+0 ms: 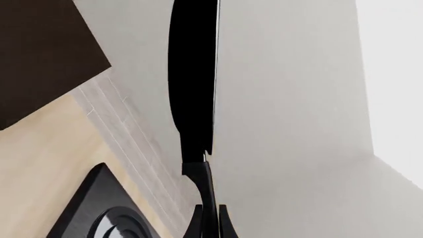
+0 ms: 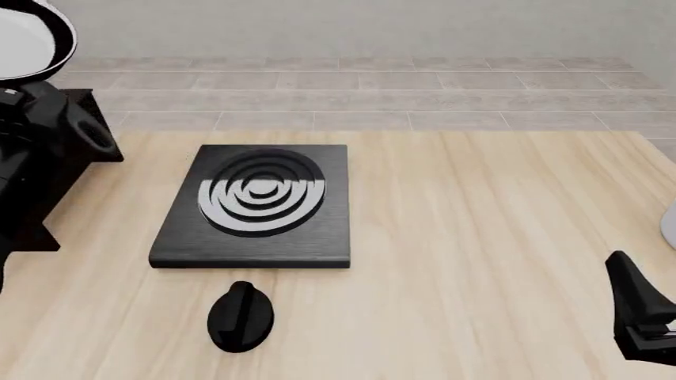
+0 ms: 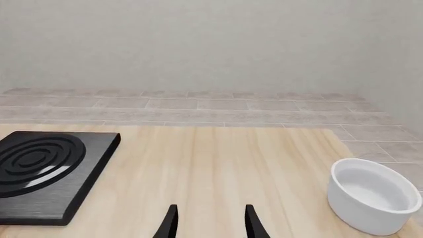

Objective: Put the frying pan on top of the cabinet.

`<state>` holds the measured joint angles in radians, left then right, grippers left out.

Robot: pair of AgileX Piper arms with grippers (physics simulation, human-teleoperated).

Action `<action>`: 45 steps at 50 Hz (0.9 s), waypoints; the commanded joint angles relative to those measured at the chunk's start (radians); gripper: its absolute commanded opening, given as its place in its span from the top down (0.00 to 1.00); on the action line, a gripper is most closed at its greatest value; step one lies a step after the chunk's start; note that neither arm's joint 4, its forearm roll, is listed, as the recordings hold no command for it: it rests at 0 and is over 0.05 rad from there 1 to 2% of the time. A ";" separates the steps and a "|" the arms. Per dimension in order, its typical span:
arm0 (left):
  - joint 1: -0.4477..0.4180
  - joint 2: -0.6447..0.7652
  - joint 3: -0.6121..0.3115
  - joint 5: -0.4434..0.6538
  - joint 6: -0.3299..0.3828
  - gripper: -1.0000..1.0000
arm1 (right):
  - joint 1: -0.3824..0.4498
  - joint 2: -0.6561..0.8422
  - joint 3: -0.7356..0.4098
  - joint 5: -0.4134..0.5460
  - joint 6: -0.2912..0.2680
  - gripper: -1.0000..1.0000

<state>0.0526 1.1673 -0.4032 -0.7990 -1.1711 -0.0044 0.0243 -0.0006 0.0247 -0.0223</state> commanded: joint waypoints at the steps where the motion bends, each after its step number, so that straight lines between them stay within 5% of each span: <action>1: 0.032 0.011 -0.019 -0.021 -0.025 1.00 | 0.001 0.000 0.000 0.000 -0.002 0.00; 45: 0.072 0.184 -0.061 -0.073 -0.119 1.00 | 0.004 0.000 0.000 0.000 -0.012 0.00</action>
<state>0.1215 1.3243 -0.4400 -0.8321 -1.2755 -0.0008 0.0233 -0.0006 0.0249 -0.0344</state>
